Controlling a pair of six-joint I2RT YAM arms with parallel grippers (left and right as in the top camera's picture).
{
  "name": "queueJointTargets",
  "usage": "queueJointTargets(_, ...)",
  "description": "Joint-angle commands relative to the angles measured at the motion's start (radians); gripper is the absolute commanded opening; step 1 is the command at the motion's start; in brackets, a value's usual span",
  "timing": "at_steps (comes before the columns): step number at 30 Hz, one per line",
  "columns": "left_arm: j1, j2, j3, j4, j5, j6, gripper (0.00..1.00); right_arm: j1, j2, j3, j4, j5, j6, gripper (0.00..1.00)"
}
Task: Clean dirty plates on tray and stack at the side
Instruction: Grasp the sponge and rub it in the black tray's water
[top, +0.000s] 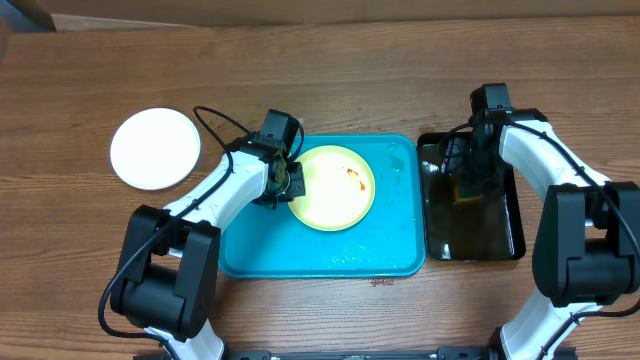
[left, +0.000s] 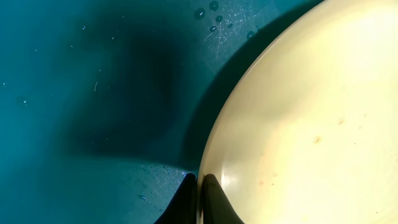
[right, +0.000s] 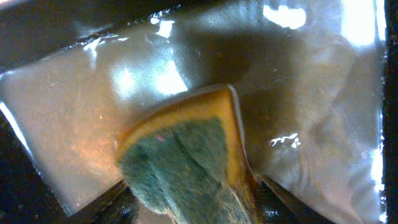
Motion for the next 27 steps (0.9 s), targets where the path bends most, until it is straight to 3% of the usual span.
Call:
queueJointTargets(1, -0.006, -0.027, -0.003, -0.001, -0.014, 0.001, 0.04, 0.003, -0.015, 0.0, -0.014, 0.002, -0.006, 0.45)
queueJointTargets(4, -0.006, -0.027, -0.003, -0.002, -0.014, 0.001, 0.04, 0.003, -0.015, -0.001, -0.036, 0.002, -0.006, 0.44)
queueJointTargets(8, -0.006, -0.027, -0.003, -0.003, -0.014, 0.001, 0.05, 0.003, -0.015, -0.002, -0.069, 0.002, -0.006, 0.53)
queueJointTargets(19, -0.006, -0.027, -0.003, -0.003, -0.014, 0.001, 0.04, 0.003, -0.015, -0.002, -0.07, 0.001, -0.006, 0.49)
queueJointTargets(23, -0.006, -0.027, -0.003, -0.002, -0.014, 0.001, 0.05, 0.003, -0.015, -0.002, -0.071, 0.001, -0.006, 0.56)
queueJointTargets(25, -0.006, -0.027, -0.003, -0.002, -0.014, 0.0, 0.05, 0.003, -0.015, -0.002, -0.068, 0.002, -0.006, 0.51)
queueJointTargets(27, -0.006, -0.027, -0.003, -0.002, -0.014, 0.0, 0.05, 0.003, -0.015, -0.002, -0.067, 0.002, -0.006, 0.36)
